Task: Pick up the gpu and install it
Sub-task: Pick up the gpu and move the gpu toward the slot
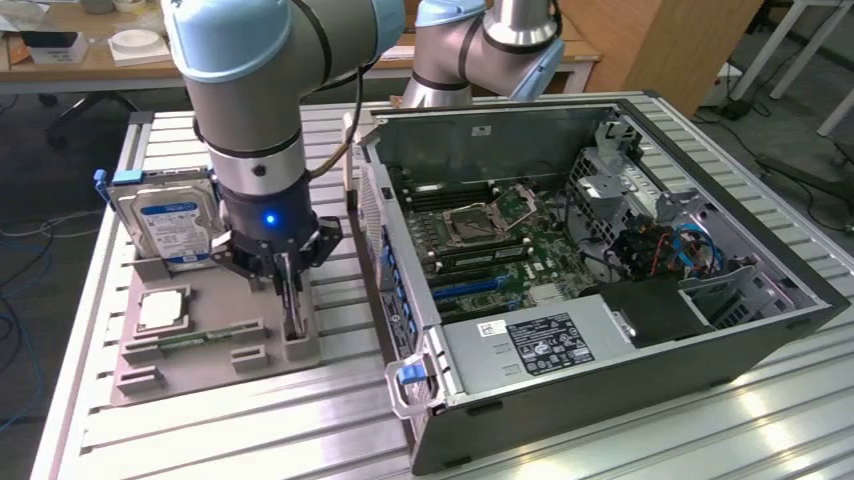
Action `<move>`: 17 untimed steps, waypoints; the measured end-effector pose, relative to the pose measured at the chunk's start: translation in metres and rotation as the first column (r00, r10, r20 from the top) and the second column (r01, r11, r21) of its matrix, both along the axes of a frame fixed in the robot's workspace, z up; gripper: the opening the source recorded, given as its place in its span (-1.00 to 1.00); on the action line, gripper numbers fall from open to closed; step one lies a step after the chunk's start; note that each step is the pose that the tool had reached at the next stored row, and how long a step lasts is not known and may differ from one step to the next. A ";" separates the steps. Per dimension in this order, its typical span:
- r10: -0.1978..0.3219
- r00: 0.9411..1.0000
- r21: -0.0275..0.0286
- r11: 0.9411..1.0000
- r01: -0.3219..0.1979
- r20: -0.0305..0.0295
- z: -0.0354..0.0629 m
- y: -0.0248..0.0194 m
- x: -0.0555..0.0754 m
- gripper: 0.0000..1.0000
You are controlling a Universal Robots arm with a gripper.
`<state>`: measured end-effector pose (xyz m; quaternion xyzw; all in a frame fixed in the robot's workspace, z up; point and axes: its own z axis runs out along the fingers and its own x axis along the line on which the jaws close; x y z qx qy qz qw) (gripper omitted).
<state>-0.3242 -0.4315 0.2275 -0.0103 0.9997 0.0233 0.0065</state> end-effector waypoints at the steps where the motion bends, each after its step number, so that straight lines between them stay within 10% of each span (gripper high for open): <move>1: 0.000 1.000 0.000 1.000 0.000 0.000 0.0033 0.0000 0.000 -0.47; 17: 0.000 1.000 0.000 1.000 0.000 0.000 0.0680 0.0000 0.000 -0.47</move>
